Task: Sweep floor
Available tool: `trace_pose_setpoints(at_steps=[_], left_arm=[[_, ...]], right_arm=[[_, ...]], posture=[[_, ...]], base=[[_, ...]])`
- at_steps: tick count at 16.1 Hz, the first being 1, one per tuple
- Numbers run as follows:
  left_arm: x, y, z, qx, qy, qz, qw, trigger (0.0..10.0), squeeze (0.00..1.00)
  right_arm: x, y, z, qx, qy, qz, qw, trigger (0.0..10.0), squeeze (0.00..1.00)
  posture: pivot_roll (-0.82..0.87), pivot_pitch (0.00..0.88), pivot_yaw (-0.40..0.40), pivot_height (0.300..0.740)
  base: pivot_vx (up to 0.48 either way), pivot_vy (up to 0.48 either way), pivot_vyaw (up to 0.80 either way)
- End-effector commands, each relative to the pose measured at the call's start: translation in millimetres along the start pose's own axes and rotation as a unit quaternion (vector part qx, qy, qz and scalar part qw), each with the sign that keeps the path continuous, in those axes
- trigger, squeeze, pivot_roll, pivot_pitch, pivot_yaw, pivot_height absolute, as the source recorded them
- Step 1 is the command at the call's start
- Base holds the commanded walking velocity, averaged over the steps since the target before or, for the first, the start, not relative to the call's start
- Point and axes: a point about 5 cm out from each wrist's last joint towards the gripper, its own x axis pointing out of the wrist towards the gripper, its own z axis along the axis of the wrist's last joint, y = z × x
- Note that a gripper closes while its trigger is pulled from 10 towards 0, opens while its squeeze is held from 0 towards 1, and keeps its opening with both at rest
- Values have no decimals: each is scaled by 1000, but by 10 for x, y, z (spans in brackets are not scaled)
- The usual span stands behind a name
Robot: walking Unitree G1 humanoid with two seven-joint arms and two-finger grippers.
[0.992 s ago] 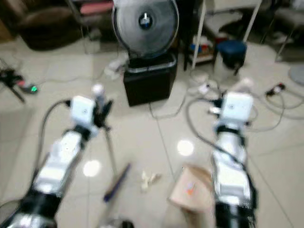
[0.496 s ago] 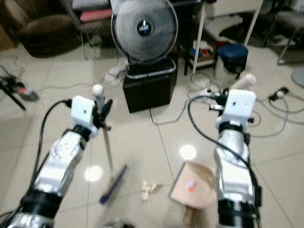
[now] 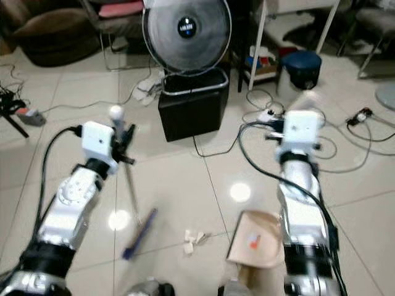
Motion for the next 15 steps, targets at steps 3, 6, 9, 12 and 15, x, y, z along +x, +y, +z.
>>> trace_pose_setpoints(at_steps=[3, 6, 9, 12, 15], left_arm=[[21, 52, -5, 4, -20, 35, 999, 10000, 0], [7, 7, -25, -1, -28, 34, 999, 10000, 0], [33, -35, 29, -5, -61, 32, 998, 10000, 0], [65, -86, 80, -2, -85, 30, 996, 10000, 0], [89, -105, 88, 8, -91, 25, 995, 10000, 0]], right_arm=[[89, 85, 32, -20, -37, 32, 999, 10000, 0], [159, 156, 21, -39, -41, 53, 997, 10000, 0], [285, 260, 98, -41, -71, 69, 994, 10000, 0], [380, 331, 118, -45, -83, 77, 993, 10000, 0], [440, 432, 135, -55, -87, 91, 991, 10000, 0]], posture=[[50, 217, 56, 740], [46, 263, 51, 740], [66, 324, 46, 740], [68, 366, 48, 740], [78, 390, 49, 740]], base=[[0, 0, 0], [0, 0, 0], [0, 0, 0], [0, 0, 0], [0, 0, 0]])
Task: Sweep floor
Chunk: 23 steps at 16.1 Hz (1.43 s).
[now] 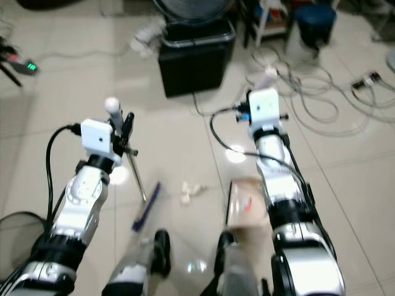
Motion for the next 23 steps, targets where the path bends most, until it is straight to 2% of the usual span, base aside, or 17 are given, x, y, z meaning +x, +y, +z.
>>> trace_pose_setpoints(at_steps=[1, 2, 4, 6, 8, 10, 13, 15, 19, 20, 22, 23], left_arm=[[7, 19, 15, 16, -10, 1, 1000, 10000, 0], [32, 16, 25, 23, -15, -1, 1000, 10000, 0], [57, 18, 31, 27, -18, 0, 999, 10000, 0], [94, -10, 59, 30, -30, 4, 999, 10000, 0], [109, -33, 69, 29, -33, 4, 999, 10000, 0], [139, -79, 44, 20, -28, 9, 999, 10000, 0], [217, -133, 84, 8, -41, 18, 999, 10000, 0], [307, -177, 127, -12, -50, 34, 998, 10000, 0], [358, -246, 126, -32, -50, 41, 997, 10000, 0], [366, -272, 120, -40, -51, 38, 997, 10000, 0], [379, -319, 143, -57, -61, 21, 996, 10000, 0], [380, -390, 184, -80, -75, -20, 994, 10000, 0]], right_arm=[[33, 96, 7, -19, -6, 19, 1000, 10000, 0], [67, 192, 39, -20, -16, 32, 999, 10000, 0], [102, 281, 90, -17, -30, 41, 999, 10000, 0], [132, 489, 273, -23, -88, 60, 994, 10000, 0], [130, 521, 299, -26, -102, 60, 993, 10000, 0], [111, 589, 238, -30, -91, 63, 993, 10000, 0], [87, 641, 243, 5, -96, 59, 994, 10000, 0], [-9, 842, 277, 29, -118, 102, 987, 10000, 0], [-200, 1137, 284, 58, -136, 163, 975, 10000, 0], [-312, 1277, 281, 62, -144, 196, 968, 10000, 0], [-385, 1337, 259, 66, -145, 209, 965, 10000, 0], [-418, 1344, 234, 69, -142, 210, 965, 10000, 0]], posture=[[86, 401, 48, 740], [93, 412, 49, 740], [95, 414, 51, 740], [100, 414, 49, 740], [100, 412, 50, 740], [100, 414, 54, 740], [89, 412, 63, 740], [71, 405, 67, 740], [59, 396, 67, 740], [54, 391, 66, 740], [55, 381, 67, 740], [57, 377, 68, 740]], base=[[0, 0, 0], [0, 0, 0], [0, 0, 0], [0, 0, 0], [0, 0, 0], [0, 0, 0], [0, 0, 0], [0, 0, 0], [0, 0, 0], [0, 0, 0], [0, 0, 0], [0, 0, 0]])
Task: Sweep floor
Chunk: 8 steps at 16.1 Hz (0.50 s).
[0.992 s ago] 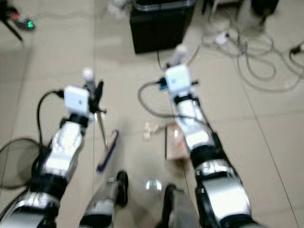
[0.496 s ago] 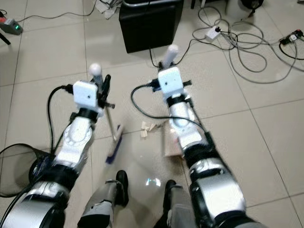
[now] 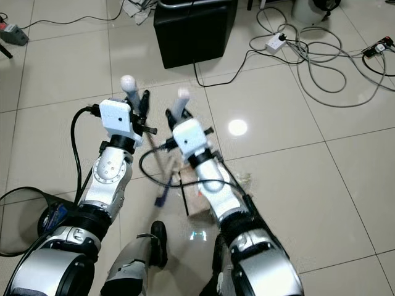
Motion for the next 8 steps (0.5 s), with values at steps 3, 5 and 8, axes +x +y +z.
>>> trace_pose_setpoints(at_steps=[3, 5, 8], left_arm=[[-81, -118, 46, -22, -20, -111, 993, 10000, 0], [-134, -81, 68, -9, -23, -142, 990, 10000, 0], [-314, 252, 240, 29, -29, -190, 981, 10000, 0]], right_arm=[[-54, 10, 10, -1, -12, 4, 1000, 10000, 0], [-96, -53, -25, 0, -3, -10, 1000, 10000, 0], [-297, -189, -38, 2, -3, -39, 999, 10000, 0]], posture=[[63, 360, 80, 740], [64, 352, 82, 740], [61, 326, 87, 740]], base=[[0, 0, 0], [0, 0, 0], [0, 0, 0]])
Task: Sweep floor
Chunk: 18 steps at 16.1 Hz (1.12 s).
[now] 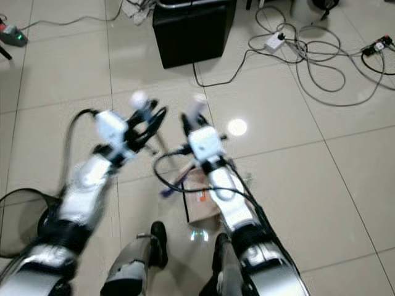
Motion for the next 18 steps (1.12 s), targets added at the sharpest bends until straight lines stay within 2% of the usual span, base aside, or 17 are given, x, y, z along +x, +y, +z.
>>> trace_pose_setpoints(at_steps=[1, 4, 5, 7, 9, 11, 12, 14, 15, 17, 18], left_arm=[[-62, 161, 140, 20, -19, 21, 999, 10000, 0], [-56, 487, 380, 31, -62, 101, 992, 10000, 0], [-42, 607, 474, 30, -73, 127, 989, 10000, 0], [-32, 688, 472, 38, -59, 155, 985, 10000, 0], [-16, 685, 347, 30, -24, 175, 984, 10000, 0], [-7, 613, 98, 18, 69, 212, 975, 10000, 0], [-13, 564, 38, 18, 88, 216, 972, 10000, 0], [-46, 475, 1, 28, 98, 205, 973, 10000, 0], [-64, 464, 0, 29, 99, 206, 973, 10000, 0], [-150, 483, 51, 30, 88, 235, 968, 10000, 0], [-161, 491, 60, 29, 85, 243, 966, 10000, 0]], right_arm=[[-66, -5, 19, -1, -4, 3, 1000, 10000, 0], [-213, -77, 32, 6, 0, -5, 1000, 10000, 0], [-265, -161, 96, 10, 0, -21, 1000, 10000, 0], [-296, -276, 225, 10, -6, -43, 999, 10000, 0], [-265, -385, 377, 15, -17, -61, 998, 10000, 0], [-195, -632, 661, 9, -24, -92, 995, 10000, 0], [-177, -767, 751, -7, -9, -111, 994, 10000, 0], [-170, -938, 895, -4, 7, -149, 989, 10000, 0], [-179, -959, 938, 0, 2, -160, 987, 10000, 0], [-256, -1051, 1045, 30, -6, -226, 974, 10000, 0], [-276, -1070, 1043, 37, -4, -239, 970, 10000, 0]], posture=[[62, 325, 87, 740], [60, 314, 83, 740], [54, 306, 83, 740], [46, 302, 84, 740], [32, 295, 89, 740], [16, 289, 88, 740], [11, 284, 86, 740], [11, 273, 88, 740], [11, 271, 89, 740], [7, 265, 96, 740], [7, 265, 97, 740]], base=[[0, 0, 0], [0, 0, 0], [0, 0, 0], [0, 0, 0], [0, 0, 0], [0, 0, 0], [0, 0, 0], [0, 0, 0], [0, 0, 0], [0, 0, 0], [0, 0, 0]])
